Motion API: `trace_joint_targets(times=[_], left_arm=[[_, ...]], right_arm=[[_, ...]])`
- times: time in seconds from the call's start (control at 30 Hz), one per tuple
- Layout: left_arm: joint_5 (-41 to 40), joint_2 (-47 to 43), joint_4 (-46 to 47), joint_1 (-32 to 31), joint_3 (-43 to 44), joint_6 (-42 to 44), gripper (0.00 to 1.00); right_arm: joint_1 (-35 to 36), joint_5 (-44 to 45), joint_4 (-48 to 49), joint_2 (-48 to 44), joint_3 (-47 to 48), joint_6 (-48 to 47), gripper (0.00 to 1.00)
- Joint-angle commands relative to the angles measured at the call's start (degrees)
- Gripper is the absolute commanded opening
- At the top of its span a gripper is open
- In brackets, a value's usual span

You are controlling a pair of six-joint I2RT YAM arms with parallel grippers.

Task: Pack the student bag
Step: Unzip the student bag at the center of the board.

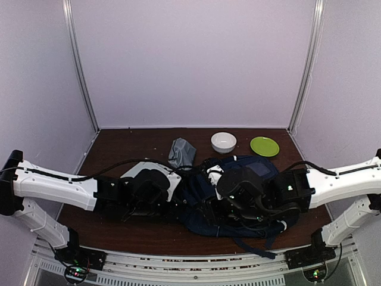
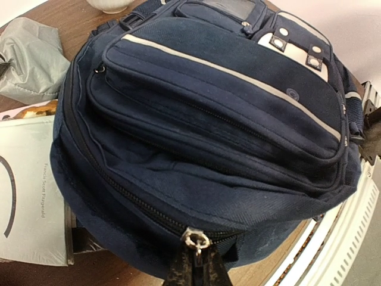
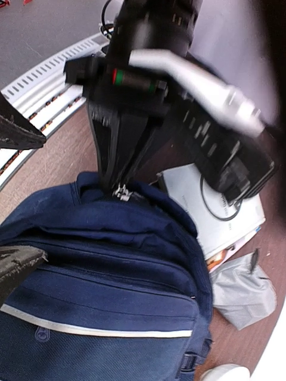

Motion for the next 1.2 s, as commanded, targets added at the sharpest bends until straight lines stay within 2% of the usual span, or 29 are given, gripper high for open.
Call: trace_joint_targets(times=[0.0,0.23,0.37,0.5,0.63,0.8,0.93,1.17], left_arm=[[0.20,-3.39,5.27,-0.45,-1.24,-0.79,0.00],[0.21,-4.02,5.56,-0.50,-1.77,-0.61,0.00],[0.30,-4.34,5.92,-0.54,-2.07,-0.99,0.00],[0.08,-4.73,5.73,-0.54,-2.29,-0.93,0.00],[-1.28,-4.68,4.80,-0.54,-2.39,-1.23,0.00],[-4.04,-4.31,3.24,-0.41,-1.62,-0.57,0.00],[-4.49,-3.53,2.73,0.41,-0.19,0.46,0.00],[-3.02,-1.68,3.47,2.61,1.71,1.75,0.00]], right_arm=[[-1.37,-2.10,6.59,0.73,-2.83,1.33,0.53],[-2.10,-2.85,7.30,4.82,-2.55,1.55,0.48],[-2.78,-2.81,7.21,6.72,-2.61,1.87,0.41],[-2.75,-2.73,6.61,7.45,-2.51,2.14,0.24],[-2.78,-2.40,6.99,4.50,-4.11,2.11,0.00],[-2.04,-3.26,4.23,-1.95,-7.83,0.06,0.00],[-0.96,-4.48,-1.58,-8.11,-11.26,-0.61,0.00],[0.91,-3.99,-11.44,-18.60,-16.14,5.15,0.00]])
